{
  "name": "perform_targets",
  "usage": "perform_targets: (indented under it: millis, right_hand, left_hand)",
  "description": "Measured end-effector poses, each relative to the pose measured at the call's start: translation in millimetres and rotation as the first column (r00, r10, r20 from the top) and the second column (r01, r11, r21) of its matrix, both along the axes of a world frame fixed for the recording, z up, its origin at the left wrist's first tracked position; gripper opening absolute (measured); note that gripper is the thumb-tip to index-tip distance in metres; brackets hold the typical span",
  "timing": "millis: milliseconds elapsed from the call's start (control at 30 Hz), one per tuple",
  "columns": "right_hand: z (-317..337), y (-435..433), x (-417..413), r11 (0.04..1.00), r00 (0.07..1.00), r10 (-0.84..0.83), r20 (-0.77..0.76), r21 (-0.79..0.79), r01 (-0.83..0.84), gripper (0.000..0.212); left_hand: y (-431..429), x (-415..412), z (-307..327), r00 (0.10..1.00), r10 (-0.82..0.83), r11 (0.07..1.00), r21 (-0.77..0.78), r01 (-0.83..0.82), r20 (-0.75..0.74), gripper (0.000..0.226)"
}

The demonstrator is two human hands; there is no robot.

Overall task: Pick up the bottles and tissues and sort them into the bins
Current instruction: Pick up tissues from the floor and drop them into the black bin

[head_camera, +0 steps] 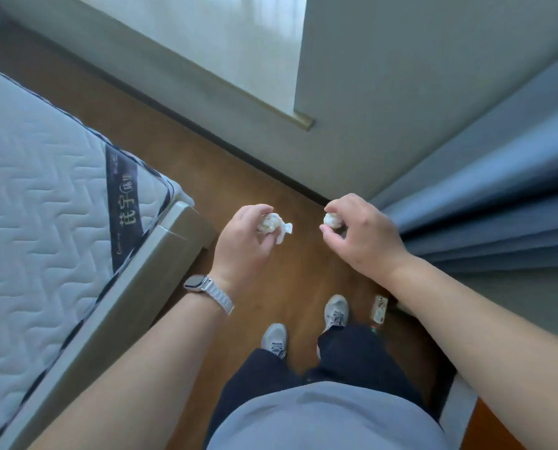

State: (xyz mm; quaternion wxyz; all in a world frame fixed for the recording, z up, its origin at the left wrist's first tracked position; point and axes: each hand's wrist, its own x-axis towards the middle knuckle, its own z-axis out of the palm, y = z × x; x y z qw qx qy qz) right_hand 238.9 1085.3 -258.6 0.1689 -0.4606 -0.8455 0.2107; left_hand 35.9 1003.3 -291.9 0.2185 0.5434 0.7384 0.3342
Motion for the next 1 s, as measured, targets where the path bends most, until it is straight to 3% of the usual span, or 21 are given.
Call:
perform_targets:
  millis: [400, 667, 1000]
  right_hand:
    - [72, 115, -39, 0.949, 0.937, 0.314, -0.156, 0.07, -0.306, 0.019]
    - [93, 133, -97, 0.814, 0.789, 0.577, -0.211, 0.068, -0.577, 0.019]
    - [116, 53, -176, 0.601, 0.578, 0.788, -0.211, 0.065, -0.796, 0.019]
  left_hand:
    - [34, 0, 97, 0.928, 0.345, 0.936, 0.131, -0.328, -0.139, 0.033]
    - [11, 2, 134, 0.739, 0.651, 0.758, 0.095, -0.645, -0.173, 0.029]
    - [-86, -12, 167, 0.469, 0.85, 0.514, 0.182, -0.838, -0.24, 0.025]
